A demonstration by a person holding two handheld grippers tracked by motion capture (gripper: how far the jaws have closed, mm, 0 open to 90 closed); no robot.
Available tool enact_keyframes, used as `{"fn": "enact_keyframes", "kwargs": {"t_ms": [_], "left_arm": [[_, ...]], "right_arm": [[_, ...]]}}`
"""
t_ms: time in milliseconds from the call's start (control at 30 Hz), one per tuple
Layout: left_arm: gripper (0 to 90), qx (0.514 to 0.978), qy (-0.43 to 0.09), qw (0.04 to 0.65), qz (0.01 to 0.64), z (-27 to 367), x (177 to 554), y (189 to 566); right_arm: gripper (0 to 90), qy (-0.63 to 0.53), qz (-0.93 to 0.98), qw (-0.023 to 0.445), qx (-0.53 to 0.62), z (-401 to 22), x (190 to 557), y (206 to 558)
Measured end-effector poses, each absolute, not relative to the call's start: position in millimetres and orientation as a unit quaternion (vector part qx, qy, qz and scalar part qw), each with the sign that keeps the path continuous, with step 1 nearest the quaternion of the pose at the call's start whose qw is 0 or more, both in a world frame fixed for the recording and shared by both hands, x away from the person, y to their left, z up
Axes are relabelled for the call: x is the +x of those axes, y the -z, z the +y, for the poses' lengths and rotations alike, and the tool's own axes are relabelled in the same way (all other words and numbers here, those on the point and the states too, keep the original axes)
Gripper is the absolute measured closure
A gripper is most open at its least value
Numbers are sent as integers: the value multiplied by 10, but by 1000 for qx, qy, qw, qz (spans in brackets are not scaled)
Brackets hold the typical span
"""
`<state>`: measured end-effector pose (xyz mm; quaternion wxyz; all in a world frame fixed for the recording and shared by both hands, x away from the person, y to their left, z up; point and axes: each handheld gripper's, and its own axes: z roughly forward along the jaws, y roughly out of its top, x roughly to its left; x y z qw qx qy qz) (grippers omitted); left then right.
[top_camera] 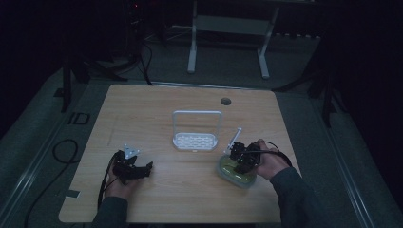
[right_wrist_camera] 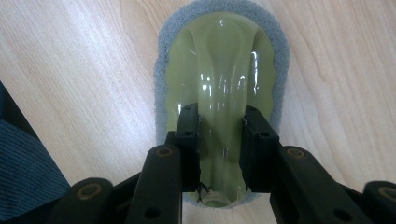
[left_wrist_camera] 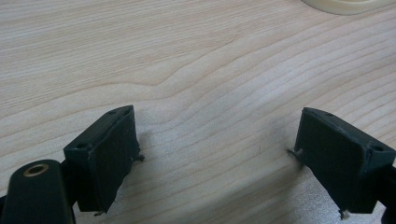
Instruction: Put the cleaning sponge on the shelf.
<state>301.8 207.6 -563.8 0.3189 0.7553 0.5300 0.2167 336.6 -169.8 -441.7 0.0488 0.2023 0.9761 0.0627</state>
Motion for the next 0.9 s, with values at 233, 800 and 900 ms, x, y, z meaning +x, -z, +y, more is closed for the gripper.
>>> {"fn": "enact_keyframes", "kwargs": {"t_ms": [233, 800, 900], "left_arm": [[132, 756, -217, 318, 530, 2076, 3018, 5637], [132, 756, -217, 318, 529, 2077, 3018, 5637], [132, 756, -217, 318, 529, 2077, 3018, 5636]], "right_arm": [[716, -69, 977, 52, 193, -1639, 3424, 4357], [716, -69, 980, 57, 178, -1478, 3539, 4311], [716, -69, 981, 61, 173, -1451, 3553, 4297]]}}
